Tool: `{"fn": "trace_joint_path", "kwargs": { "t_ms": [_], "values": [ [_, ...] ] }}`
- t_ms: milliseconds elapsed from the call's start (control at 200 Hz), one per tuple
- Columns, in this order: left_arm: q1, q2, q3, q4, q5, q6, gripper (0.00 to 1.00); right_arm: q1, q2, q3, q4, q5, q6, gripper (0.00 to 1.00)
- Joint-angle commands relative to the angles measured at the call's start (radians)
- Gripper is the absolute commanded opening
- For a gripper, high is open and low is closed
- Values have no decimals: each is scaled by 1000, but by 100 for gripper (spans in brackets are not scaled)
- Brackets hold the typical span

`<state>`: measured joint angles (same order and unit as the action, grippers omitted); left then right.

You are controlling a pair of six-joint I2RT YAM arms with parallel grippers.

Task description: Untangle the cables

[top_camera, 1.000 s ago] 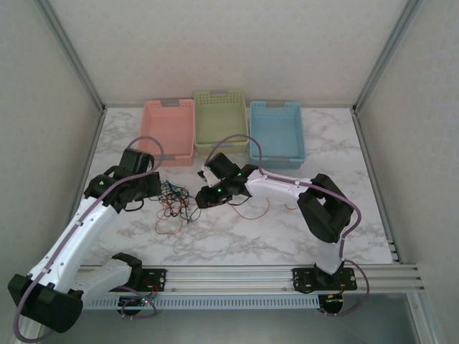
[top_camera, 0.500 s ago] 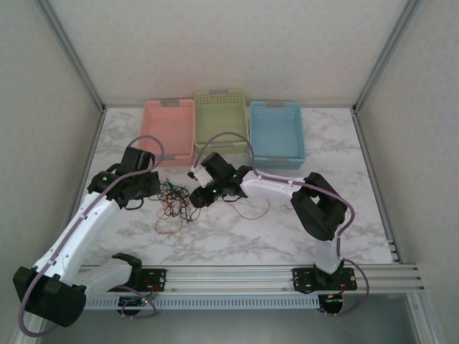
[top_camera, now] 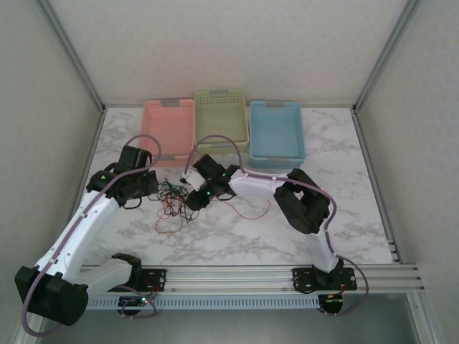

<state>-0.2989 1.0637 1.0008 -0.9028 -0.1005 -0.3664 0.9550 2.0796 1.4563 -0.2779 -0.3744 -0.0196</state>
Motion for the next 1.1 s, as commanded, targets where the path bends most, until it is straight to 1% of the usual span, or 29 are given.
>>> {"fn": "trace_joint_path", "kwargs": {
  "t_ms": [0, 270, 365, 481, 566, 596, 666, 866, 1096],
  "values": [
    [9, 2, -5, -22, 18, 8, 0, 21, 35, 45, -31, 32, -57, 35],
    [9, 7, -7, -20, 28, 9, 0, 24, 96, 95, -55, 69, -63, 37],
    [9, 7, -7, -21, 29, 11, 0, 22, 123, 120, -72, 73, -67, 35],
    [8, 6, -7, -20, 31, 11, 0, 25, 125, 118, -67, 87, -65, 30],
    [9, 5, -7, -19, 30, 11, 0, 24, 115, 105, -61, 81, -66, 21],
    [9, 5, -7, -19, 30, 11, 0, 25, 109, 97, -55, 80, -67, 14],
    [9, 5, -7, -19, 28, 12, 0, 25, 90, 75, -37, 78, -66, 8],
    [9, 5, -8, -21, 24, 11, 0, 24, -2, -43, 65, 88, -47, 2],
    [10, 9, -11, -14, 34, 15, 0, 25, -58, -126, 145, 92, -19, 1]
  ]
}}
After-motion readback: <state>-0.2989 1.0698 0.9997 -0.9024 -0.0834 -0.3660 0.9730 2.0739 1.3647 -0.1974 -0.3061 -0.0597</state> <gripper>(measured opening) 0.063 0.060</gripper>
